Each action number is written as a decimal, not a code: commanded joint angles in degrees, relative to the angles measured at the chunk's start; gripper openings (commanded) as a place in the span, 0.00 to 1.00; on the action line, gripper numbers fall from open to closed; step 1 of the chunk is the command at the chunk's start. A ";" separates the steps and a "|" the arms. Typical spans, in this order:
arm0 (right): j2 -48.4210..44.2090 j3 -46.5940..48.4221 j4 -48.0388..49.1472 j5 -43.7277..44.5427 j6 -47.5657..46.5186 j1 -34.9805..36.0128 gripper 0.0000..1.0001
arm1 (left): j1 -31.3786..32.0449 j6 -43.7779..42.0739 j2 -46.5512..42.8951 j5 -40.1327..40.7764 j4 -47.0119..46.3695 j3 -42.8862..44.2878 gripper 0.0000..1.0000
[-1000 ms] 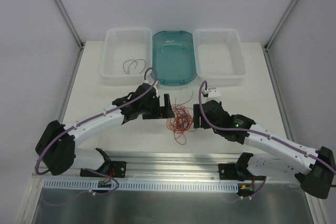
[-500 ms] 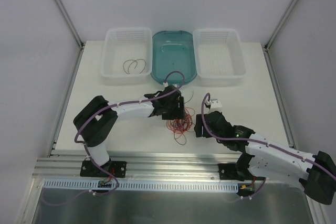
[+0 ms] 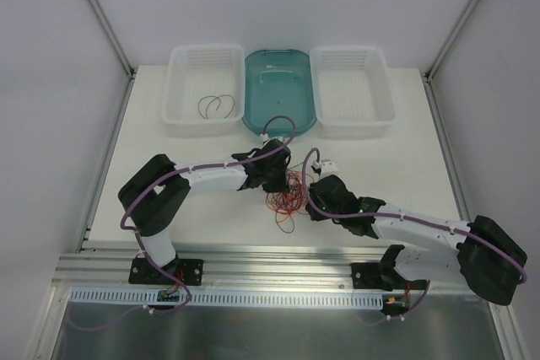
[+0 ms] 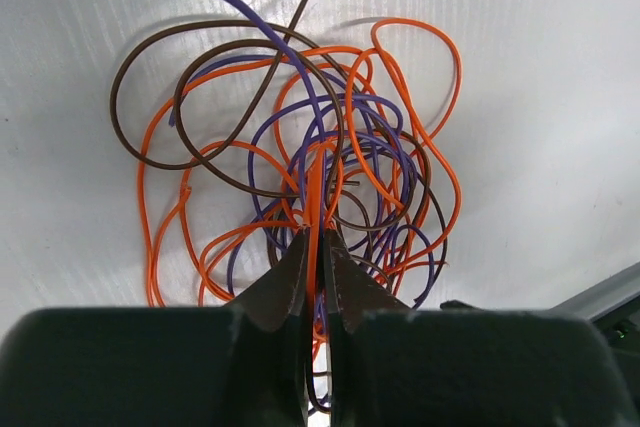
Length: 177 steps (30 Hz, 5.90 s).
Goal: Untangle the cables
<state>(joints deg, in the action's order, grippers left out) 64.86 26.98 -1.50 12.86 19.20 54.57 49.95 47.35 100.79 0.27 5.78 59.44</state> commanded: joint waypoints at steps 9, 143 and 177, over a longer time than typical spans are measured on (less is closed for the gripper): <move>-14.30 4.04 -17.46 10.77 -1.71 -1.04 0.01 | -7.58 -1.56 -11.31 5.09 -0.77 -13.10 0.00; -28.12 23.29 -37.96 20.89 -10.68 -13.08 0.01 | -21.39 -5.95 -54.82 14.06 10.48 -30.53 0.00; -22.77 23.22 -38.23 10.35 -10.43 -17.83 0.15 | -18.68 -16.43 -49.56 -3.42 20.62 -11.96 0.00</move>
<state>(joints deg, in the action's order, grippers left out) 38.09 54.28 -39.55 26.35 8.16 37.19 29.47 30.41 48.03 5.34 29.30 51.13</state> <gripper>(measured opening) 0.137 0.020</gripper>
